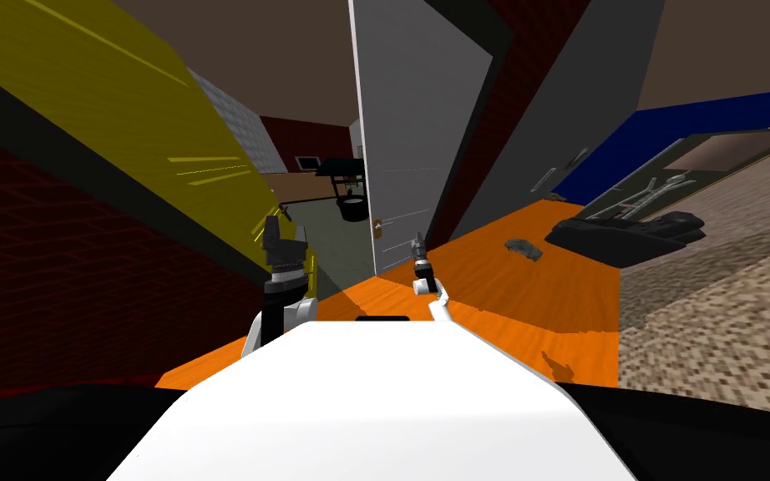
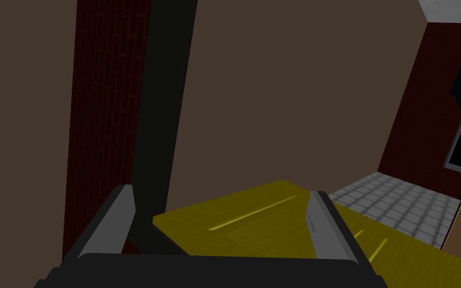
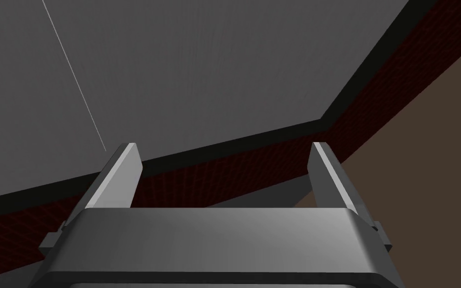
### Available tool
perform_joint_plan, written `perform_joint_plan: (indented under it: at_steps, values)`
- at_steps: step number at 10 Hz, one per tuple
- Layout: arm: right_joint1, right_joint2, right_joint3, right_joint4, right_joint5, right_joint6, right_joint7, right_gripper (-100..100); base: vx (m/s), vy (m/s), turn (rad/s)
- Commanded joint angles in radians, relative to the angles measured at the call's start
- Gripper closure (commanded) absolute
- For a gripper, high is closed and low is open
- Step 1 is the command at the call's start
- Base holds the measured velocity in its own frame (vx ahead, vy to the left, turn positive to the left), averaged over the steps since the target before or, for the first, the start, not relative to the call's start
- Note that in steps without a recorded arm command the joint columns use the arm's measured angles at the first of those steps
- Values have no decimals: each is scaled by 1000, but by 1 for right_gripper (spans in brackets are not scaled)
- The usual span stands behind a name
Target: Push the door open
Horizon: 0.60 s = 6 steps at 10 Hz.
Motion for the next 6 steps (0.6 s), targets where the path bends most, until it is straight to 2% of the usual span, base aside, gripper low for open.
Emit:
perform_joint_plan:
  at_steps: [1, 3, 4, 5, 6]
  values:
    - [-17, 4, 3, 39, 0, 3, 1, -100, 38, -35, 41]
    - [-79, 8, 13, 114, -4, 12, -7, -100, 55, -53, 89]
    - [-79, 8, 13, 139, -4, 12, -7, -100, 61, -53, 49]
    - [-109, 11, 19, 166, -6, 16, -11, -100, 54, -51, 63]
    - [-109, 11, 19, 189, -6, 16, -11, -100, 39, -37, 39]
